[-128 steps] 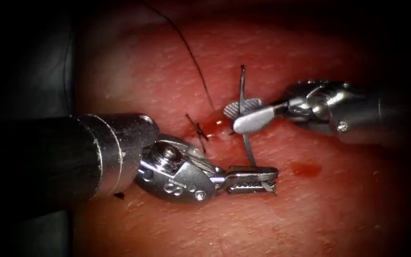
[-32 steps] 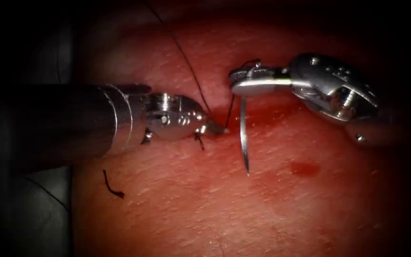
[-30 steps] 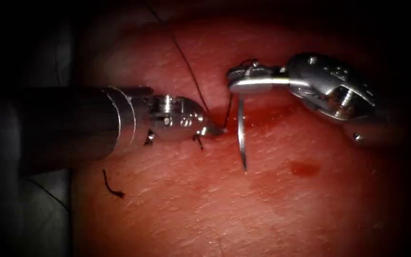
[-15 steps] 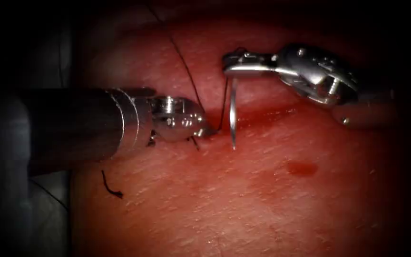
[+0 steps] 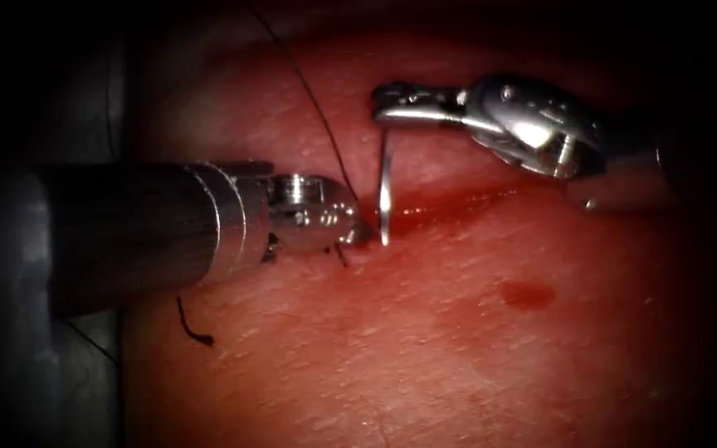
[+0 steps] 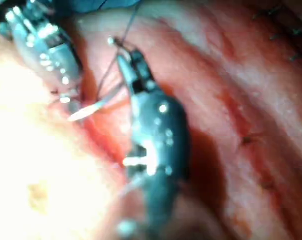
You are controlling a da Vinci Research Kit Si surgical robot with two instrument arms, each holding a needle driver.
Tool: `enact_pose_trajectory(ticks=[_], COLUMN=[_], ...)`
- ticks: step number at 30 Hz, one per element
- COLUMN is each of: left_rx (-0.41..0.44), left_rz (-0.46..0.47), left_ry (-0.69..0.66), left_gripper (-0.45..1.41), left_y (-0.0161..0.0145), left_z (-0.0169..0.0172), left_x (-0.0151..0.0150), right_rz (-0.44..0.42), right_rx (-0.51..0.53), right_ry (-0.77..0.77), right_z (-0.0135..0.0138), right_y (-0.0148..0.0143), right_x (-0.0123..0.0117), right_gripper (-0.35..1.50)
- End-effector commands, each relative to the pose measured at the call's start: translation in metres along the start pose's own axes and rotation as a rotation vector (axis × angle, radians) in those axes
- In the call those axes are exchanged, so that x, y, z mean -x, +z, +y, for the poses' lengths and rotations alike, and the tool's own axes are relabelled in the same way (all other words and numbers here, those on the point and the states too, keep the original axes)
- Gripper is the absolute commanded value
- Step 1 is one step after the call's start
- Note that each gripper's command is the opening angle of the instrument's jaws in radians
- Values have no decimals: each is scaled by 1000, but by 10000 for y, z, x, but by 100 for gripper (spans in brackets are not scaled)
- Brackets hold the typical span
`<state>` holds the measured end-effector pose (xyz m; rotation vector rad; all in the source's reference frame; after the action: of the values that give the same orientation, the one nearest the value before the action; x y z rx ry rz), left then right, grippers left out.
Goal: Wound Closure
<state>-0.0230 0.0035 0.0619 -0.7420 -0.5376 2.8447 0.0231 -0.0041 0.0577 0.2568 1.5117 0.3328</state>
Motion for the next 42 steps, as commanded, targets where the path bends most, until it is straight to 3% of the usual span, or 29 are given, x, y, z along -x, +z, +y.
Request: enact_pose_trajectory(ticks=[1,12,22,42], left_rx=[-1,1,12,35], left_rz=[1,-3,-25,-27], left_ry=[-16,-86,-132,-154], left_gripper=[0,37,29,36], left_y=[10,10,10,7], left_z=[-1,3,9,3], left_x=[-2,-1,9,14], right_rz=[3,13,9,-72], right_rx=[0,-4,-33,-85], right_ry=[-4,-74,-171,-319], right_z=[-5,-4,-14,-44], right_y=[6,7,9,6], right_x=[7,6,9,29], right_gripper=[-35,-35,-35,-35])
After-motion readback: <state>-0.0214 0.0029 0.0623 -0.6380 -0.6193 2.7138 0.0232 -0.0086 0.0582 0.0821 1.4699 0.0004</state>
